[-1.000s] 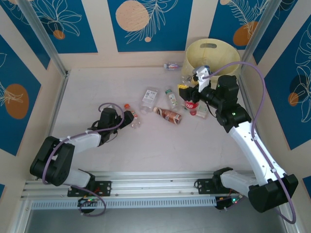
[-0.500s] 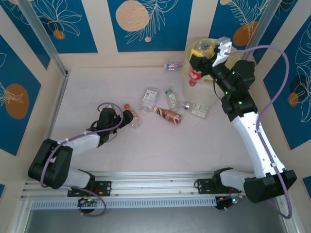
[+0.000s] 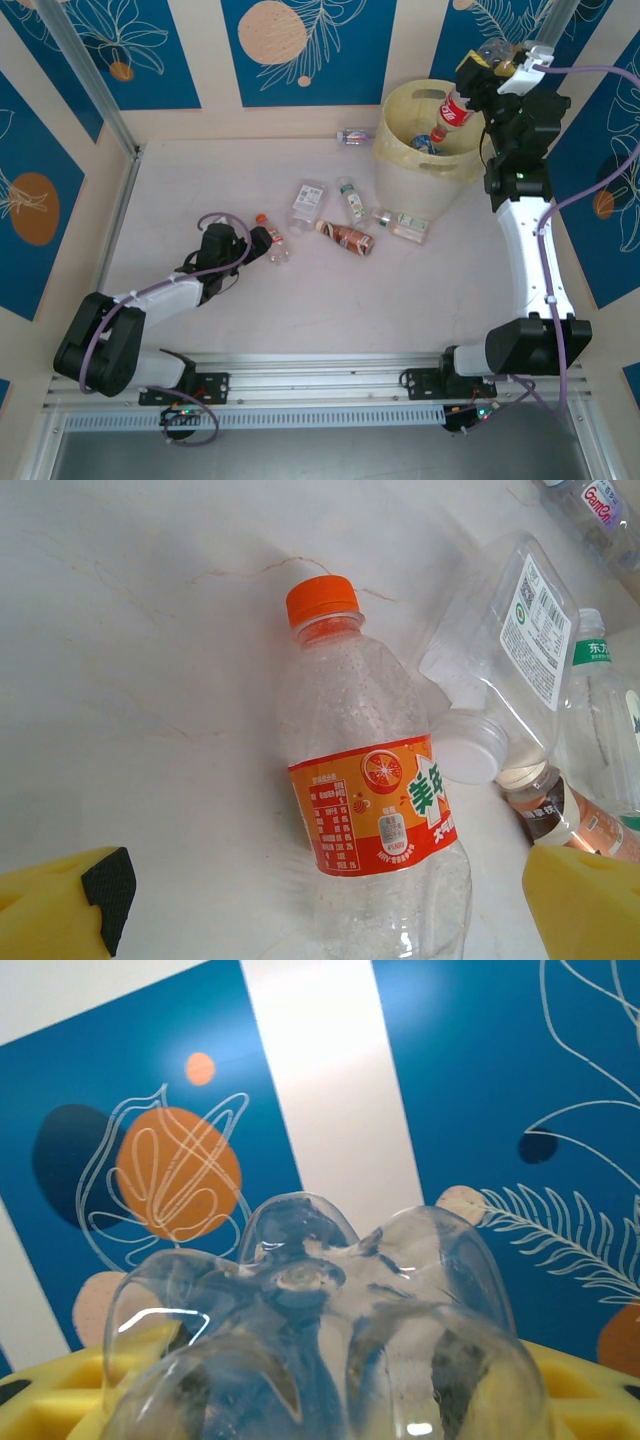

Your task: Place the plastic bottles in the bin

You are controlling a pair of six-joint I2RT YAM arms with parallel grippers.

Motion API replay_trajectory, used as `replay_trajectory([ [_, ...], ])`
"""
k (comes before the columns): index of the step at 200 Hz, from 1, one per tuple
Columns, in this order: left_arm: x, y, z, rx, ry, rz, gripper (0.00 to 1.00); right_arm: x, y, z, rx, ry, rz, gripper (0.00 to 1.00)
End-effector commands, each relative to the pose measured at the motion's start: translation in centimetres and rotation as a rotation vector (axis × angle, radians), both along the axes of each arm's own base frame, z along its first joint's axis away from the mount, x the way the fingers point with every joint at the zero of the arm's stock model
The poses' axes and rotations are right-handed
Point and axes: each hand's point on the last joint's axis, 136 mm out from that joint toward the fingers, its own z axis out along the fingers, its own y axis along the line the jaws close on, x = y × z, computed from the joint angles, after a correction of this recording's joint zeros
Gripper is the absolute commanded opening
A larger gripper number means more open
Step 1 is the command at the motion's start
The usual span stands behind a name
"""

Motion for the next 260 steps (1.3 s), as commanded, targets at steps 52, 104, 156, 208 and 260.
replay_trajectory([
  [52, 0.3, 0.8, 0.4, -0.008, -0.018, 0.033, 1.0, 5.2, -3.2, -8.1, -0.03, 0.384, -0.175, 0.33],
  [104, 0.3, 0.9, 0.3, -0.004, -0.014, 0.034, 1.0, 7.2, -6.3, -15.0, -0.08, 0.604, -0.33, 0.42],
  [156, 0.3, 0.9, 0.2, -0.004, -0.01, 0.034, 1.0, 6.6, -7.3, -15.8, -0.011, 0.698, -0.393, 0.85],
  [208, 0.3, 0.9, -0.1, -0.003, 0.004, 0.037, 1.0, 4.9, -6.6, -13.1, -0.016, 0.642, -0.404, 0.99],
  [260, 0.5, 0.6, -0.6, -0.01, 0.028, 0.026, 1.0, 4.5, -3.5, -12.5, -0.05, 0.621, -0.243, 0.99],
])
